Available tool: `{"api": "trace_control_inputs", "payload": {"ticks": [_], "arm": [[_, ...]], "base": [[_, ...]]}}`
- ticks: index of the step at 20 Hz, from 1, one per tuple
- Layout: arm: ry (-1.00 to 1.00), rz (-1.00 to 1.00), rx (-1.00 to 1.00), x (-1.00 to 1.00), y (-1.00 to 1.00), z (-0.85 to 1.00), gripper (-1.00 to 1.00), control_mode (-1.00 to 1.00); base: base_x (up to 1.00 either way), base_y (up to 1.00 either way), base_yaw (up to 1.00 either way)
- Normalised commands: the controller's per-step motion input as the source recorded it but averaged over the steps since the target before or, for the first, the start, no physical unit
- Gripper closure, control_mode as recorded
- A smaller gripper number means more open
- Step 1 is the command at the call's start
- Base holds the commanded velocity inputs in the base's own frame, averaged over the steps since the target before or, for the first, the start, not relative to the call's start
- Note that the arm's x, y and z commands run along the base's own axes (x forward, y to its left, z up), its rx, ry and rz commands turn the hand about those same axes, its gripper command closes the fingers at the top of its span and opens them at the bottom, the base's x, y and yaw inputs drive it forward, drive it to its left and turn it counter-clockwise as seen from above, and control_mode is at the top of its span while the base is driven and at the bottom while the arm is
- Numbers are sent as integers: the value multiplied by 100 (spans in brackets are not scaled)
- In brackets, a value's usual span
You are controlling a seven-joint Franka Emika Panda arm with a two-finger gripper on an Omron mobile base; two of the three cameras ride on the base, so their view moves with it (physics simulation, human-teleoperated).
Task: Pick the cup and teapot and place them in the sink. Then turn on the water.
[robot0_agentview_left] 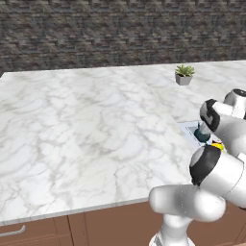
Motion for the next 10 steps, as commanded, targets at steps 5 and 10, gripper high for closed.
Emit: {"api": "trace_control_inputs", "payload": {"ticks": [5,10], "arm": [[0,0,0,-5,49,31,-100,-100],[0,0,0,0,49,28,-100,-100]], "base": [[0,0,0],[0,0,0]]}}
